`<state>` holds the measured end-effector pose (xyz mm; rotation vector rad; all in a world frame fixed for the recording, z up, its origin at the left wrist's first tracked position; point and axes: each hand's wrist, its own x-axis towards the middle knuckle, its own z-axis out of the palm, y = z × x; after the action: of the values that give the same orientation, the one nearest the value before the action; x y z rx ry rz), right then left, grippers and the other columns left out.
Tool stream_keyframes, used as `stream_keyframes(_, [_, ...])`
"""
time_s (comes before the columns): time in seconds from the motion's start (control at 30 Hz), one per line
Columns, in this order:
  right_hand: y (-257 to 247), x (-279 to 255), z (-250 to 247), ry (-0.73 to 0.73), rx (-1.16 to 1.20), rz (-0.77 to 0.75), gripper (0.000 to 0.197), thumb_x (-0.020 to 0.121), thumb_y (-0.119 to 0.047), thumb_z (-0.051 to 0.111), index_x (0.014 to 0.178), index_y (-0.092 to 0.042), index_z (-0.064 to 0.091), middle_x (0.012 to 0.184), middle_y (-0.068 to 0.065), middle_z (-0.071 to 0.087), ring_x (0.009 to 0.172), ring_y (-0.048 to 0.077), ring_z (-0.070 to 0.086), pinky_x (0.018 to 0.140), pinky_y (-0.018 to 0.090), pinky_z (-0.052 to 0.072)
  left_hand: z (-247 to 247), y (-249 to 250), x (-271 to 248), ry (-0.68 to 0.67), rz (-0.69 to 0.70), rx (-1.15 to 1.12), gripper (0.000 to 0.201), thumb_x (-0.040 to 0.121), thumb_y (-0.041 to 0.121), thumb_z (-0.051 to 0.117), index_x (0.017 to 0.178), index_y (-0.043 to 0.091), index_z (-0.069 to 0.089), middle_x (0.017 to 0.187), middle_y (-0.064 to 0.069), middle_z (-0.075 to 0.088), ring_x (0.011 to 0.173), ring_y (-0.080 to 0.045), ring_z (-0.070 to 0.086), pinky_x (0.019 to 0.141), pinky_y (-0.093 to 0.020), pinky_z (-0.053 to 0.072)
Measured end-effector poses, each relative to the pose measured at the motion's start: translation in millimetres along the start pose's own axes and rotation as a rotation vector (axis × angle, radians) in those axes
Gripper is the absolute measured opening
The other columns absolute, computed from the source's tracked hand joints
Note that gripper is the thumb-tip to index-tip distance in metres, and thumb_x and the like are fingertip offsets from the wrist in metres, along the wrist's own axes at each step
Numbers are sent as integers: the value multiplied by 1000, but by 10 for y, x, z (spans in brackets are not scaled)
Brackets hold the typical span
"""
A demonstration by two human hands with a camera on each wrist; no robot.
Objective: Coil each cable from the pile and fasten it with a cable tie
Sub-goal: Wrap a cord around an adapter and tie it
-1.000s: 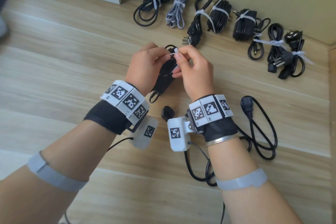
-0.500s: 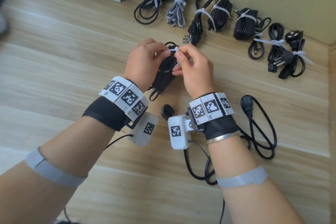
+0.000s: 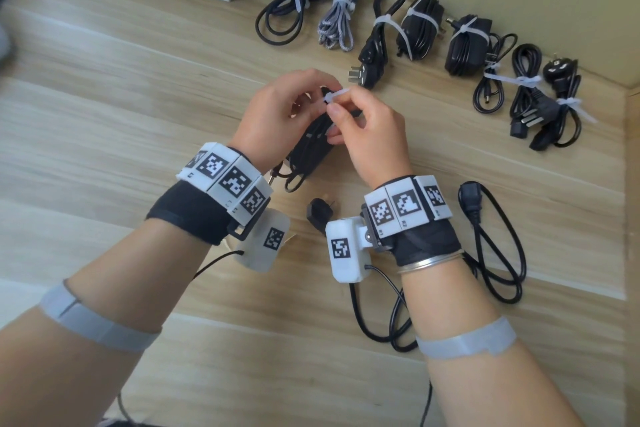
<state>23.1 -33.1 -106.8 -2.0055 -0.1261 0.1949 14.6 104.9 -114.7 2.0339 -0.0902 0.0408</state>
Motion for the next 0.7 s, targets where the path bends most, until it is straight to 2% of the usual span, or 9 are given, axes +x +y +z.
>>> stream_keyframes(0.03, [-9, -11, -2, -15, 16, 0, 1, 91, -17, 56, 90, -17, 57, 77, -3, 60, 65, 14, 65, 58, 23, 57, -5, 6, 3, -12, 18, -14, 17, 88, 13, 57, 104, 17, 63, 78, 5, 57, 70, -7, 50, 67, -12, 40])
stream_keyframes(0.1, [-7, -22, -4, -16, 2, 11, 11, 93, -26, 54, 87, -17, 50, 77, 3, 61, 64, 15, 65, 59, 31, 59, -5, 4, 12, -25, 52, -23, 11, 88, 15, 59, 98, 14, 63, 80, -5, 61, 70, -13, 51, 67, -20, 42])
stream_keyframes(0.23, [-12, -13, 12, 22, -198, -23, 28, 91, -34, 47, 79, -10, 56, 72, 4, 63, 64, 25, 65, 62, 46, 55, 15, -48, 26, -28, 82, 39, 9, 85, 22, 61, 86, 12, 60, 77, 2, 54, 66, 3, 45, 62, -11, 36])
stream_keyframes(0.3, [-29, -7, -12, 82, -264, -36, 29, 89, -28, 49, 70, -7, 56, 81, 0, 60, 70, 26, 62, 67, 41, 52, 31, -85, 43, -34, 76, 64, 7, 83, 19, 65, 85, 13, 61, 85, 4, 49, 69, 12, 44, 65, -5, 34])
stream_keyframes(0.37, [-22, 17, -114, 155, -264, 16, 27, 89, -18, 53, 63, -10, 55, 91, -3, 53, 74, 20, 56, 70, 31, 44, 41, -132, 56, -47, 47, 90, 8, 81, 13, 67, 87, 10, 63, 96, 2, 44, 73, 15, 42, 69, -2, 32])
stream_keyframes(0.5, [125, 19, -426, 207, -426, 237, 27, 87, -13, 53, 64, -1, 61, 91, 0, 53, 78, 19, 49, 67, 27, 35, 78, -199, 47, -74, -40, 94, 7, 81, 8, 67, 85, 9, 62, 101, 3, 41, 72, -2, 44, 71, -7, 38])
stream_keyframes(0.6, [240, -7, -512, 32, -268, 421, 35, 84, -16, 52, 50, -15, 60, 72, 4, 66, 72, 26, 62, 77, 32, 49, 85, -199, 44, -67, -45, 90, 10, 81, 7, 67, 81, 13, 59, 101, 2, 44, 71, -11, 50, 74, -15, 43])
stream_keyframes(0.63, [251, -17, -516, -27, -192, 436, 36, 82, -16, 50, 48, -17, 61, 69, 4, 69, 71, 24, 67, 82, 36, 51, 81, -195, 42, -68, -46, 89, 12, 81, 7, 67, 81, 14, 58, 101, 2, 44, 71, -10, 51, 75, -14, 45])
stream_keyframes(0.7, [192, -33, -509, -104, -135, 428, 32, 81, -14, 47, 53, -16, 64, 69, 5, 71, 69, 19, 69, 79, 33, 50, 54, -184, 37, -74, -46, 79, 13, 82, 9, 66, 80, 16, 56, 102, 2, 45, 72, -7, 52, 75, -11, 46])
